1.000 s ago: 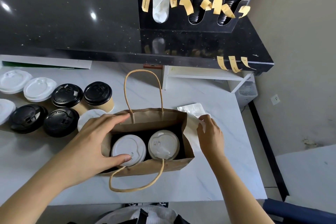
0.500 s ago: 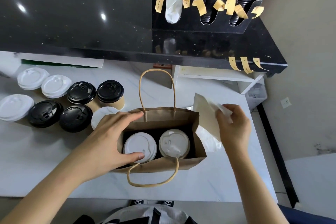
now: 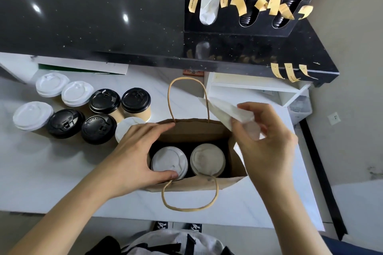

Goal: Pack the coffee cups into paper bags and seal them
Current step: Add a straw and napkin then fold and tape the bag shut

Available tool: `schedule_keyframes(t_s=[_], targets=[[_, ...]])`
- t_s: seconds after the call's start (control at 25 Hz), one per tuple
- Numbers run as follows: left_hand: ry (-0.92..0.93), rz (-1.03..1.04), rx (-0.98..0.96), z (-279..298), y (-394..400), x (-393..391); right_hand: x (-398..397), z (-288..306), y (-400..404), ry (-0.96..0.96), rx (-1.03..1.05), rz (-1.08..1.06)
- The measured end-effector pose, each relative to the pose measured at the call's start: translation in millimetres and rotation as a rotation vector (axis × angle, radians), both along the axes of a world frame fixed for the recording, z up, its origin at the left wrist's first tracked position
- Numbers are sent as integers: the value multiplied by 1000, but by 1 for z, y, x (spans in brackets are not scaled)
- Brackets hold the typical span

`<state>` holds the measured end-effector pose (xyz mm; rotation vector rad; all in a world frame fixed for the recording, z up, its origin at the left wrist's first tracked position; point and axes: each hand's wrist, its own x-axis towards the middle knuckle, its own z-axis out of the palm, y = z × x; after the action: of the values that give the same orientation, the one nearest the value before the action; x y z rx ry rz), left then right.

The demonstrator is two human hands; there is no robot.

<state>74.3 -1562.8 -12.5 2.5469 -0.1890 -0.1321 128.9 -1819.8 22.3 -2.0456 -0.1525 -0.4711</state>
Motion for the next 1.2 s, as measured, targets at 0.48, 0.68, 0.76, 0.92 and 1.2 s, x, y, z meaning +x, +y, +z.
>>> schedule_keyframes(t_s=[0.48, 0.68, 0.76, 0.92, 1.2], targets=[[18, 0, -35, 0, -2, -4, 2, -33, 30, 14, -642, 691], [17, -7, -51, 0, -1, -4, 14, -30, 41, 95, -652, 793], [11, -12, -62, 0, 0, -5, 13, -31, 43, 155, -696, 841], [1, -7, -70, 0, 0, -6, 10, -30, 44, 385, -717, 868], [-38, 0, -58, -3, 1, -8, 7, -24, 40, 416, -624, 828]])
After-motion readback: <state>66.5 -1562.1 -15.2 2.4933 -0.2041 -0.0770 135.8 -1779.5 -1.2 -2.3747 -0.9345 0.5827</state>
